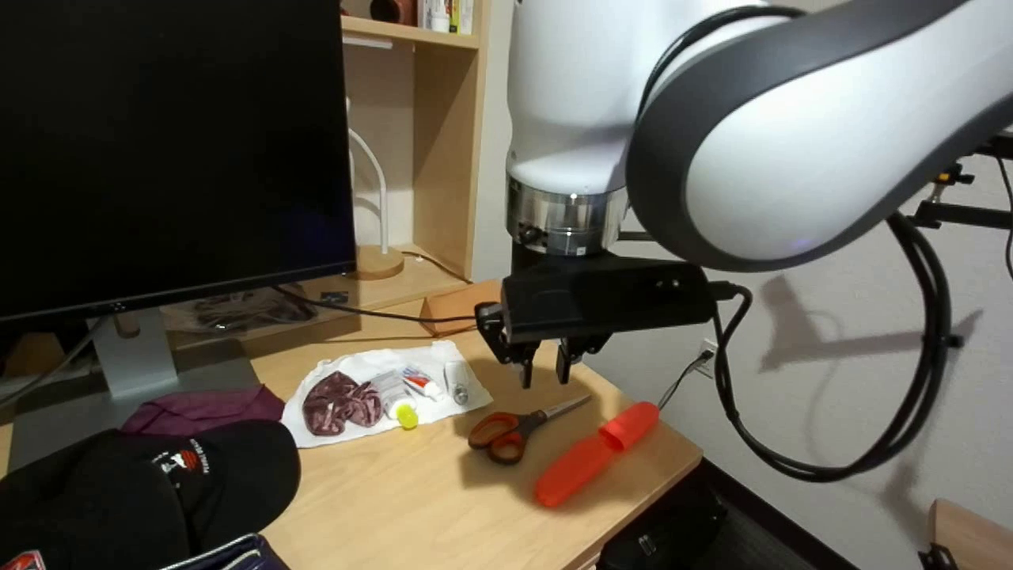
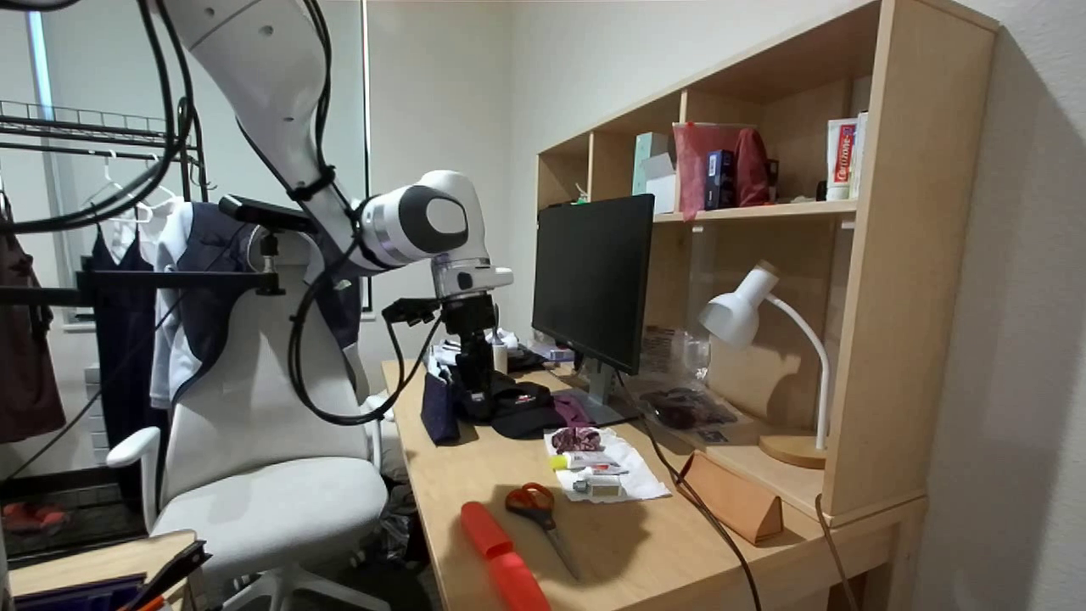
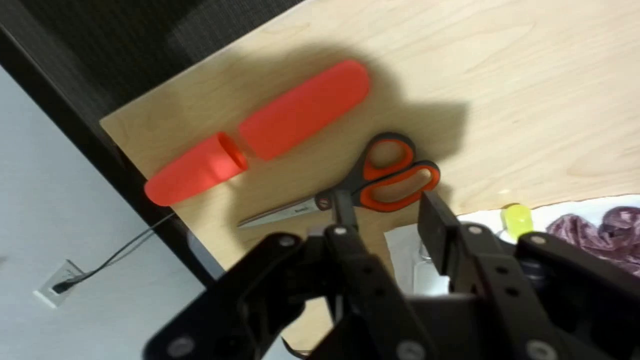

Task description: Move the scissors to the right

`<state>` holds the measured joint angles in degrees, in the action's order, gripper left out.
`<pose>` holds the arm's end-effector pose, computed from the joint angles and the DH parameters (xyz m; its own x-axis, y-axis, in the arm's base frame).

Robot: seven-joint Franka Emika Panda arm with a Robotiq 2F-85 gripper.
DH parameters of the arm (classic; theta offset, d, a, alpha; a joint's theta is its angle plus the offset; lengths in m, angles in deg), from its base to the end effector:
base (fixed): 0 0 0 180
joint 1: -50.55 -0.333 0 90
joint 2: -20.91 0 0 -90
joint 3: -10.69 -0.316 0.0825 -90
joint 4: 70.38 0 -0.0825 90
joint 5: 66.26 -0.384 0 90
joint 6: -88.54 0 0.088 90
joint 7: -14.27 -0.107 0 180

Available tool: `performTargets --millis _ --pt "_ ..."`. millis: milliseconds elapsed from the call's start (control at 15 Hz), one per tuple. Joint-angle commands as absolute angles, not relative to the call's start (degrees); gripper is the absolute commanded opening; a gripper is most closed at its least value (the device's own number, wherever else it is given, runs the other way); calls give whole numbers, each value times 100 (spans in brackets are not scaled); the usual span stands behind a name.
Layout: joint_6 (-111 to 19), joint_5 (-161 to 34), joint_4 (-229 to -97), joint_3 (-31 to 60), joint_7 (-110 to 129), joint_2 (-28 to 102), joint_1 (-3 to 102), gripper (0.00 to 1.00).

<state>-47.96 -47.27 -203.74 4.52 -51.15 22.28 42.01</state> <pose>0.4966 0.1270 0.3315 0.7859 -0.5818 0.2095 -0.6082 -0.7885 0.0919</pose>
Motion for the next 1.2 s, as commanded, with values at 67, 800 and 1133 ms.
performTargets --millis 67,800,1133 --pt "-5314 -5401 -20819 513 -3160 1912 4365 9" --pt "-4780 -6638 -20489 456 -921 2113 4297 36" --pt "-4288 -5469 -20367 355 -2745 2482 4188 67"
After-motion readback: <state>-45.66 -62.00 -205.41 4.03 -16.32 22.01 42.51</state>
